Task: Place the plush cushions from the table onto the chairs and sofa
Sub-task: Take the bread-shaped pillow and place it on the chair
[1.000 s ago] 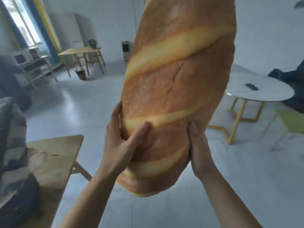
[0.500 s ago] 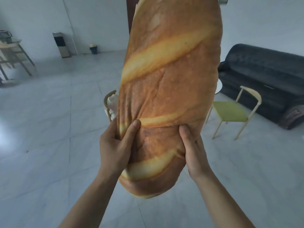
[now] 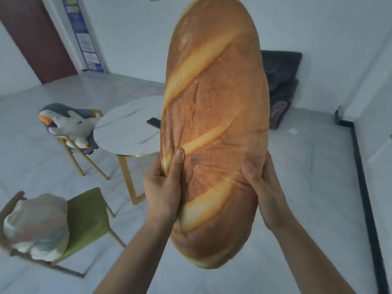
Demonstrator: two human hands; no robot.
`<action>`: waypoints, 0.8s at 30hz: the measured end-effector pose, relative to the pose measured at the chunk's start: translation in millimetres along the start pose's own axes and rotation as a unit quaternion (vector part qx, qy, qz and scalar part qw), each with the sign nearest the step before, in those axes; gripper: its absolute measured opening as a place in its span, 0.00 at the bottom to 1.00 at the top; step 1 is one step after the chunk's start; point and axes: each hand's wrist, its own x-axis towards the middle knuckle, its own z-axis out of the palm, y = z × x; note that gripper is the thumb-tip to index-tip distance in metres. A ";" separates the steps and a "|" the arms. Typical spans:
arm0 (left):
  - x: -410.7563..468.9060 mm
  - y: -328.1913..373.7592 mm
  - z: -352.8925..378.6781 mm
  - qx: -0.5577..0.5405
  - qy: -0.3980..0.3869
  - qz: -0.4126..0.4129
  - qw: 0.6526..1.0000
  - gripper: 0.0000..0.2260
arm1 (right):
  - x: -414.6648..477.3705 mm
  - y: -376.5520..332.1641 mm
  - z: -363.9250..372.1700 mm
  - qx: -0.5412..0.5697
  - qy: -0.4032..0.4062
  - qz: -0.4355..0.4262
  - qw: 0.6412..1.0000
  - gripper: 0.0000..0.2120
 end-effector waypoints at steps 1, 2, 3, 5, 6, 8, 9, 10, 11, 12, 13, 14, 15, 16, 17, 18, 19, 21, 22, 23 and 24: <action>17.5 -11.4 24.3 -0.005 -0.021 -0.011 1.000 0.12 | 20.0 9.2 -13.6 -0.004 0.020 0.005 1.000 0.40; 33.7 -24.5 47.8 -0.009 -0.040 -0.023 0.999 0.11 | 40.3 20.3 -26.9 -0.004 0.039 0.007 0.999 0.43; 49.8 -38.4 71.3 -0.014 -0.056 -0.036 0.998 0.11 | 61.0 32.7 -39.9 -0.002 0.058 0.011 0.998 0.47; 83.8 -66.3 118.9 -0.016 -0.081 -0.059 0.995 0.13 | 105.6 57.0 -64.6 -0.003 0.089 0.021 0.996 0.51; 102.3 -78.5 143.2 -0.013 -0.087 -0.069 0.994 0.14 | 131.2 68.6 -77.0 -0.003 0.096 0.026 0.995 0.50; 140.2 -97.0 189.8 -0.008 -0.081 -0.092 0.992 0.15 | 187.8 85.9 -101.8 0.006 0.098 0.048 0.994 0.47; 160.6 -101.2 210.1 -0.010 -0.073 -0.104 0.992 0.14 | 216.8 90.1 -110.9 0.012 0.097 0.066 0.993 0.47; 181.7 -103.9 228.6 -0.013 -0.068 -0.115 0.991 0.14 | 245.3 92.4 -119.0 0.013 0.091 0.081 0.992 0.47; 204.0 -106.0 245.9 -0.017 -0.063 -0.123 0.990 0.13 | 275.4 93.8 -125.7 0.007 0.078 0.085 0.993 0.48; 226.2 -107.6 260.9 -0.018 -0.056 -0.128 0.990 0.11 | 304.7 94.1 -130.1 0.000 0.062 0.087 0.994 0.48; 248.2 -110.2 274.6 -0.018 -0.044 -0.132 0.990 0.09 | 333.4 95.0 -134.3 -0.004 0.051 0.089 0.995 0.48; 269.2 -114.9 286.6 -0.016 -0.030 -0.136 0.990 0.09 | 360.6 96.6 -138.0 -0.007 0.042 0.093 0.995 0.49; 288.1 -119.6 297.3 -0.015 -0.018 -0.142 0.990 0.10 | 385.3 98.6 -140.7 -0.010 0.032 0.096 0.995 0.50; 307.3 -127.0 307.3 -0.016 -0.010 -0.149 0.989 0.11 | 409.4 102.3 -143.2 -0.016 0.023 0.098 0.995 0.52; 326.3 -136.4 317.8 -0.020 -0.002 -0.157 0.987 0.13 | 432.5 108.4 -146.3 -0.024 0.014 0.100 0.995 0.53; 344.0 -147.3 328.5 -0.027 0.004 -0.168 0.985 0.14 | 454.8 116.3 -150.5 -0.033 0.009 0.108 0.994 0.55; 363.1 -160.2 340.4 -0.038 0.012 -0.179 0.983 0.14 | 479.1 126.7 -154.6 -0.041 0.005 0.116 0.992 0.56; 400.1 -187.5 363.1 -0.057 0.019 -0.200 0.978 0.14 | 525.8 149.7 -160.4 -0.048 0.002 0.140 0.989 0.57; 420.2 -203.9 375.4 -0.060 0.021 -0.213 0.975 0.14 | 550.6 162.6 -162.3 -0.055 0.003 0.154 0.987 0.57; 442.3 -220.9 388.8 -0.062 0.024 -0.226 0.972 0.14 | 577.2 174.6 -164.2 -0.064 0.003 0.164 0.984 0.58; 461.9 -235.5 400.0 -0.063 0.026 -0.237 0.969 0.14 | 600.0 184.0 -165.2 -0.077 0.004 0.171 0.982 0.58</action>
